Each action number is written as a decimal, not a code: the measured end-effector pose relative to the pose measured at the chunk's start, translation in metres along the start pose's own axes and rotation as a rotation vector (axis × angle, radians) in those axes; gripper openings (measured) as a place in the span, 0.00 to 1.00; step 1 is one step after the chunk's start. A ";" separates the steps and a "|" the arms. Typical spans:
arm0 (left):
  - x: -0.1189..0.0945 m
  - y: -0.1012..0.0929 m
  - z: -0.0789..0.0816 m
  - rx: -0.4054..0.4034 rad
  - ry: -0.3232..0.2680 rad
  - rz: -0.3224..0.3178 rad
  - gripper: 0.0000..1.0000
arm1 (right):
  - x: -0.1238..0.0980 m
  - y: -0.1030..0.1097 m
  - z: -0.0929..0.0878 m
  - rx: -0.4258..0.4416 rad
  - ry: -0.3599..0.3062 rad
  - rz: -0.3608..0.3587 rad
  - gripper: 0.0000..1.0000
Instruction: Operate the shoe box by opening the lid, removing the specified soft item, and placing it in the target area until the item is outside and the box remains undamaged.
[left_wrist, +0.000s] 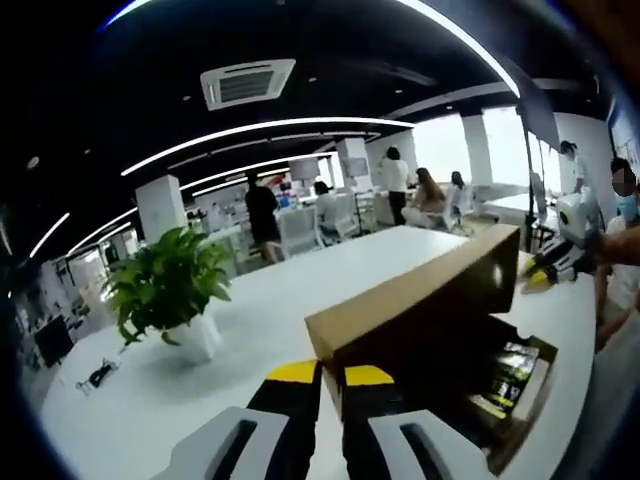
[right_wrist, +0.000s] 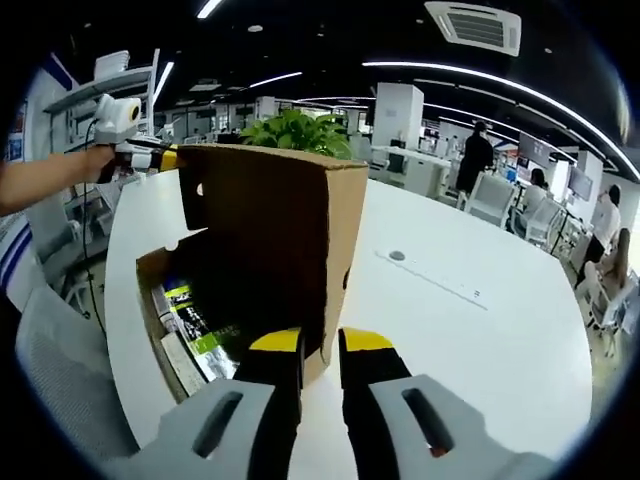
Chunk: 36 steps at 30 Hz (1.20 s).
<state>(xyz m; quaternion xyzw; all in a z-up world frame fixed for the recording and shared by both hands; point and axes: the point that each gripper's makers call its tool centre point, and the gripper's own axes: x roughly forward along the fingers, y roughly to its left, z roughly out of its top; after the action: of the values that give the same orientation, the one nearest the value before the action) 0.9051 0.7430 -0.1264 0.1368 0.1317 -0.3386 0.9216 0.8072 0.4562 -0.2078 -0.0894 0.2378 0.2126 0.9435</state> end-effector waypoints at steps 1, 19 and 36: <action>0.001 -0.002 0.001 0.002 -0.001 0.000 0.06 | 0.004 0.000 -0.003 -0.004 0.012 0.002 0.11; 0.023 0.010 0.005 -0.013 -0.010 0.006 0.06 | 0.037 -0.004 -0.015 -0.023 0.046 -0.018 0.04; 0.026 0.006 -0.023 -0.050 0.057 0.030 0.13 | 0.041 -0.011 -0.015 -0.060 0.042 -0.037 0.01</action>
<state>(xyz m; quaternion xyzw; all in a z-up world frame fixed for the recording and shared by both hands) 0.9248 0.7400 -0.1557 0.1251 0.1646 -0.3175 0.9255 0.8382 0.4572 -0.2396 -0.1266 0.2491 0.2004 0.9390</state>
